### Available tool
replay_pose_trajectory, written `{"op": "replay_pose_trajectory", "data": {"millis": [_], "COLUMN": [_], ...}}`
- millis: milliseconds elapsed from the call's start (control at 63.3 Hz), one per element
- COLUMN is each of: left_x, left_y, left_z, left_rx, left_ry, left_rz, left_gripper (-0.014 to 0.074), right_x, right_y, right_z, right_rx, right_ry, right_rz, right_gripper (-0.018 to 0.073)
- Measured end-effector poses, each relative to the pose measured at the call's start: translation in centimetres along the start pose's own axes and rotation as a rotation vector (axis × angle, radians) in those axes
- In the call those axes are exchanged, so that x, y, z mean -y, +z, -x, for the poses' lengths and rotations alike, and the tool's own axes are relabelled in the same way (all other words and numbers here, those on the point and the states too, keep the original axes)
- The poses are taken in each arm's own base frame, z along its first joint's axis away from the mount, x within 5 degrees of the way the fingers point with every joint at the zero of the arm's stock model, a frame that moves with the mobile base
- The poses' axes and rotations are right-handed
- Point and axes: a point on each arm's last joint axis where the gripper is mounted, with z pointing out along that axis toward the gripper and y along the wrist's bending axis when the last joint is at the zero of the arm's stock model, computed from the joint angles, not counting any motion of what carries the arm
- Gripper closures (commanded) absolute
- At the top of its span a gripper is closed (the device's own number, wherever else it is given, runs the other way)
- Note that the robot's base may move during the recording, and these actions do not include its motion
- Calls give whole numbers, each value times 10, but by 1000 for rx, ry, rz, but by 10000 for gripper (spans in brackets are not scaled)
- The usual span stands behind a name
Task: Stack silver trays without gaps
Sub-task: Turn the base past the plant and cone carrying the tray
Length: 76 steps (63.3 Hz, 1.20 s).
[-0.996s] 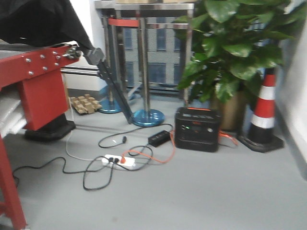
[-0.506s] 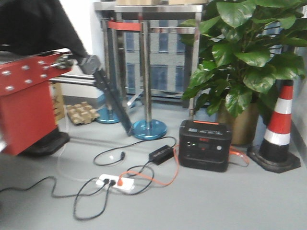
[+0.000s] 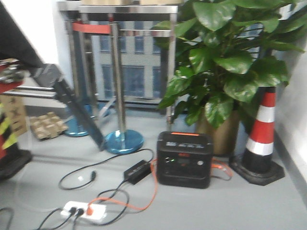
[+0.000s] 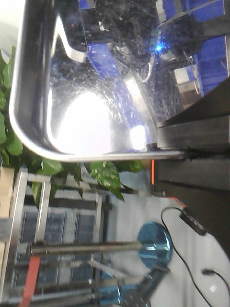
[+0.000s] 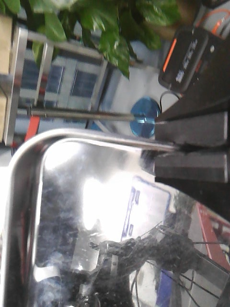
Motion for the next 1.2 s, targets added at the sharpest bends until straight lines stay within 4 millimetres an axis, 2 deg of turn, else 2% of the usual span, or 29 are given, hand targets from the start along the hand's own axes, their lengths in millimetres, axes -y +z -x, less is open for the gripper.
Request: {"op": "replay_pose_trajectory", "data": {"millis": [1201], "left_x": [0], "left_y": [0], "left_z": [0], "left_rx": [4], "left_ry": [1], "left_rz": [0], "left_gripper": [612], "right_x": [-1], "right_y": [0], "right_z": [1], "right_rx": [15], "right_ry": [-2], "right_rz": [10], "right_gripper": [640]}}
